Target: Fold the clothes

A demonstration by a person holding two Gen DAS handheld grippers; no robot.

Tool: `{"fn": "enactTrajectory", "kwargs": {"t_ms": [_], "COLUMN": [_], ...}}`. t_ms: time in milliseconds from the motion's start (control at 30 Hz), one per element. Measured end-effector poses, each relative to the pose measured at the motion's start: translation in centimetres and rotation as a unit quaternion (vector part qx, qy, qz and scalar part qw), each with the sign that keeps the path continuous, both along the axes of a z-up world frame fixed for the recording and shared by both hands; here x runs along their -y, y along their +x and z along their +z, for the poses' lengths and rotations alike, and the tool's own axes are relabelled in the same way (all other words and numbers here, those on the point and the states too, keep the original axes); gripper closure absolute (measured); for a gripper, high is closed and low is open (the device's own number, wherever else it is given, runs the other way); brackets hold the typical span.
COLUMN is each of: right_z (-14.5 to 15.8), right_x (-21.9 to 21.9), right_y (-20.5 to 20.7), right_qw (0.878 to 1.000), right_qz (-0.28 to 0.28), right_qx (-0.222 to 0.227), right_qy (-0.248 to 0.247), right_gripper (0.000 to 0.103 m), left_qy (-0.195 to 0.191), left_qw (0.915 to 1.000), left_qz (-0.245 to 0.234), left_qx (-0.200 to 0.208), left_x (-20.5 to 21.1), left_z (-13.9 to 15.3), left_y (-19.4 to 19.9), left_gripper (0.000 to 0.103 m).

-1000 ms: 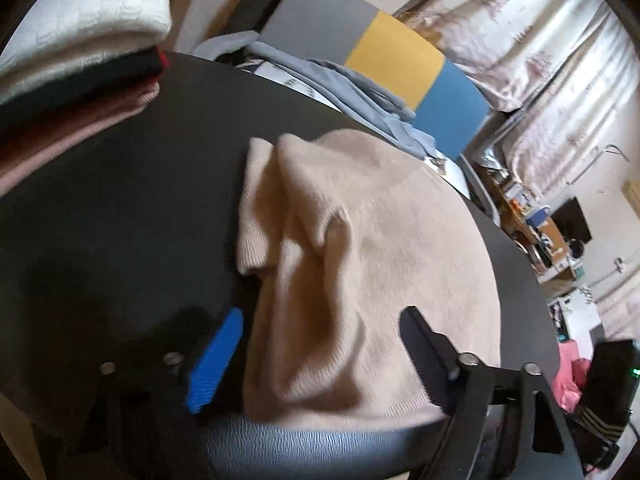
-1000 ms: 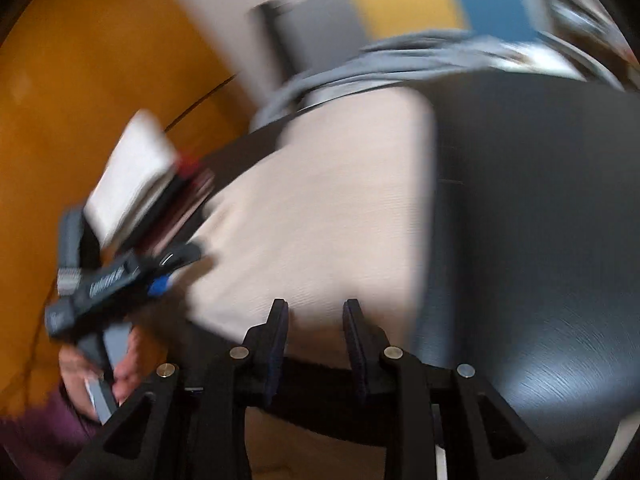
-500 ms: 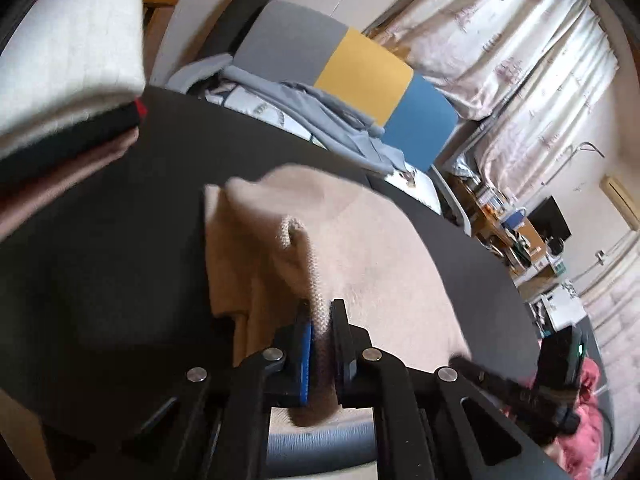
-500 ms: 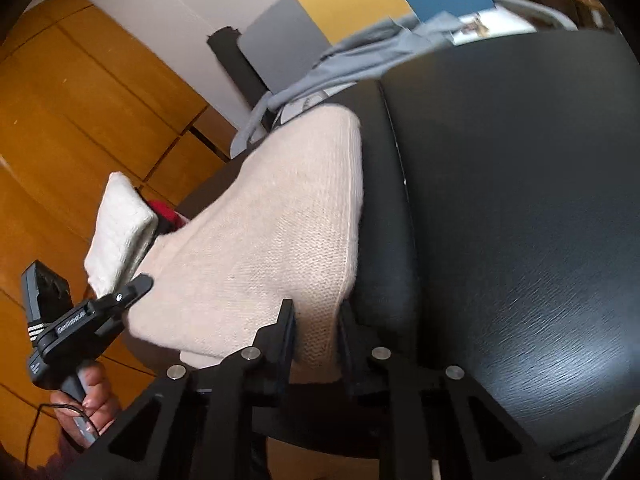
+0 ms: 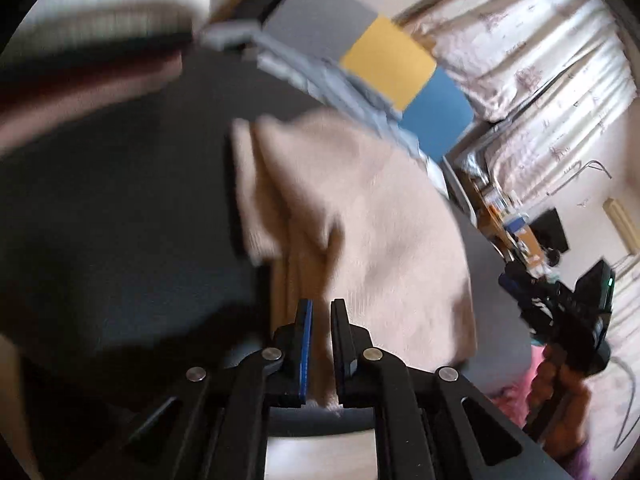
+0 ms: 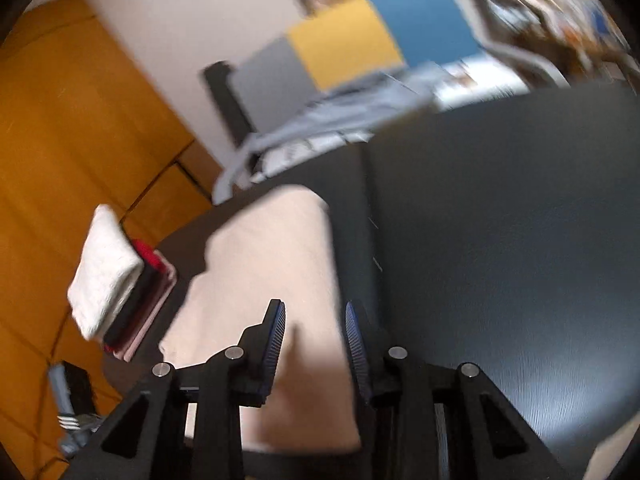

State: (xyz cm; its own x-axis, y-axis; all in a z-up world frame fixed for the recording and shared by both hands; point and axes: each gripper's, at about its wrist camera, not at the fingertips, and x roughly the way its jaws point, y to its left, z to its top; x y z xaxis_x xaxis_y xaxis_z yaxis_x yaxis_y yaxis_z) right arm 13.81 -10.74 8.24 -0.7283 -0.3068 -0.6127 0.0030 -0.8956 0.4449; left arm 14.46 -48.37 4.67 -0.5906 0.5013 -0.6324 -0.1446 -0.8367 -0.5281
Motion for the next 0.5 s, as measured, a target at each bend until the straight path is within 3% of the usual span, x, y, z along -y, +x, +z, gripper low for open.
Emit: {"fn": "enactTrajectory", "kwargs": {"t_ms": [67, 133, 167, 200, 333, 433, 500], "right_z": [0.7, 0.7, 0.6, 0.6, -1.2, -2.5, -2.9], "right_x": [1.7, 3.5, 4.4, 5.3, 9.4, 13.0, 13.3], "right_y": [-2.3, -4.7, -5.9, -7.1, -10.5, -10.1, -9.1], "right_qw": [0.999, 0.997, 0.995, 0.993, 0.982, 0.966, 0.968], "right_qz": [0.025, 0.039, 0.047, 0.054, 0.096, 0.156, 0.189], "right_qx": [-0.002, 0.006, 0.010, 0.014, 0.049, 0.031, 0.026], "right_qy": [0.034, 0.070, 0.087, 0.105, 0.156, 0.203, 0.164], "right_gripper": [0.071, 0.071, 0.071, 0.071, 0.071, 0.071, 0.071], "left_qy": [-0.047, -0.101, -0.125, -0.131, -0.172, -0.219, -0.220], "left_qw": [0.9976, 0.9912, 0.9869, 0.9843, 0.9730, 0.9643, 0.9669], "left_qz": [0.025, 0.039, 0.045, 0.044, 0.023, 0.003, 0.013], "left_qx": [-0.045, -0.075, -0.091, -0.109, -0.153, -0.149, -0.128], "left_x": [0.1, -1.3, -2.1, -3.1, -7.3, -9.5, -9.0], "left_z": [2.5, 4.2, 5.0, 5.4, 6.1, 4.5, 3.0], "left_y": [-0.1, -1.5, -2.3, -3.0, -6.0, -7.6, -8.5], "left_gripper": [0.089, 0.059, 0.029, 0.022, 0.020, 0.020, 0.022]}}
